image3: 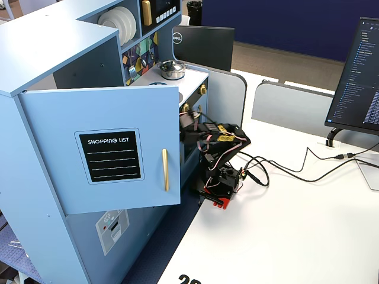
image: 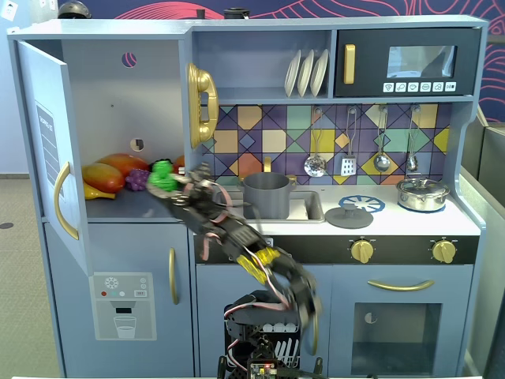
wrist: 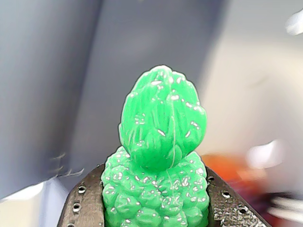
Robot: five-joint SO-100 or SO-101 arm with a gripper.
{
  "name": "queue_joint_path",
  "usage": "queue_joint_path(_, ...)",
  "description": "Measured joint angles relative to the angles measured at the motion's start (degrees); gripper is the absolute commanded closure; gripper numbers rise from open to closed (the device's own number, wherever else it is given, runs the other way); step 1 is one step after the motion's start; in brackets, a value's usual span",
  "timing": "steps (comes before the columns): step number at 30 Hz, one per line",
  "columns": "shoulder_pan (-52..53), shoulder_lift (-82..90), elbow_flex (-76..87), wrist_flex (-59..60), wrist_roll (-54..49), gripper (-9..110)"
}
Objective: Pick up the green pineapple from the left cabinet and place it in the gray recipient
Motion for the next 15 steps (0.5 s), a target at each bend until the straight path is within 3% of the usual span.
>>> queue_joint_path(6,17.6,11.1,1.9,5.7,6.2,101)
queue_joint_path(15,41.4,-5.1,-9.8,13.1,14.3,101)
